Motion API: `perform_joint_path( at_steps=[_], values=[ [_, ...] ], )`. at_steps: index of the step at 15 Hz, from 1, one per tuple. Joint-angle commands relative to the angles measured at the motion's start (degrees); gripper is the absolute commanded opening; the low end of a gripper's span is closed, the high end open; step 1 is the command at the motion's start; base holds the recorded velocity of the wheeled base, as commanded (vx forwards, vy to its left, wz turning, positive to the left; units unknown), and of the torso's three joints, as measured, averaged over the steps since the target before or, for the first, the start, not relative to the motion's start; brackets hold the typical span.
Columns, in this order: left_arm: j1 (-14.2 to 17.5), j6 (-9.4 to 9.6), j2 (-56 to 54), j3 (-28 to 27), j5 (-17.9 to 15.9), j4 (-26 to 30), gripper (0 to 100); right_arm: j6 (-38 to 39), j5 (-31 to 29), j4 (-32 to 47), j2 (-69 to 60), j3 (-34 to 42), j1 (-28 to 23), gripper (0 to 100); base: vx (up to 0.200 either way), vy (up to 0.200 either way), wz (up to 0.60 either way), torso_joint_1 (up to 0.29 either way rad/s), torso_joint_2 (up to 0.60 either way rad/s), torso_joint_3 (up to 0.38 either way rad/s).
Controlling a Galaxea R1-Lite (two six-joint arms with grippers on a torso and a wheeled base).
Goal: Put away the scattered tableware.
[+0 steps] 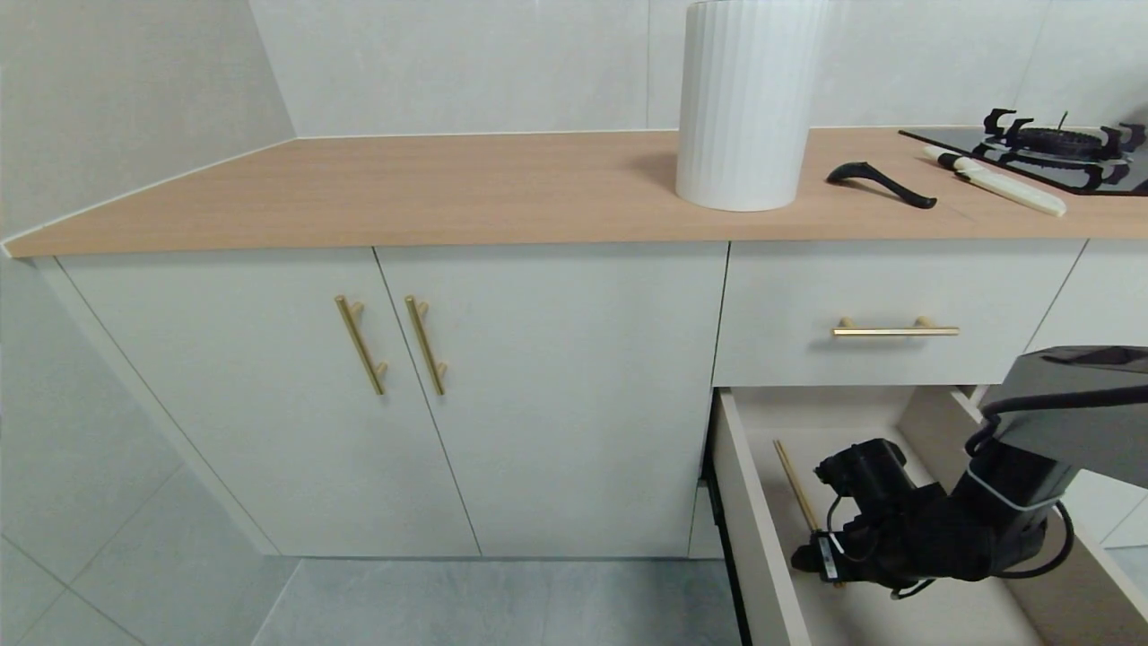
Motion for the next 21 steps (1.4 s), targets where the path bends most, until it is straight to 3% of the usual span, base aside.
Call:
perform_joint_path(
  at_steps=[1, 8, 14, 21],
  values=[
    [0.0, -0.01, 0.0, 0.0, 0.0, 0.0, 100, 0.0, 1.2, 0.4, -11.8, 2.2, 0.1, 100, 0.000, 0.000, 0.00, 0.000, 0.00, 0.000],
    [0.0, -0.01, 0.0, 0.0, 0.0, 0.0, 100, -0.3, 1.3, 4.6, -25.3, 2.5, -0.4, 100, 0.000, 0.000, 0.00, 0.000, 0.00, 0.000],
    [0.0, -0.01, 0.0, 0.0, 0.0, 0.0, 100, -0.4, 2.2, 20.2, -45.8, -1.3, -0.4, 100, 0.000, 0.000, 0.00, 0.000, 0.00, 0.000],
    [0.0, -0.01, 0.0, 0.0, 0.0, 0.0, 100, -3.9, 2.8, 20.9, -51.7, -1.6, -4.0, 100, 0.000, 0.000, 0.00, 0.000, 0.00, 0.000]
  ],
)
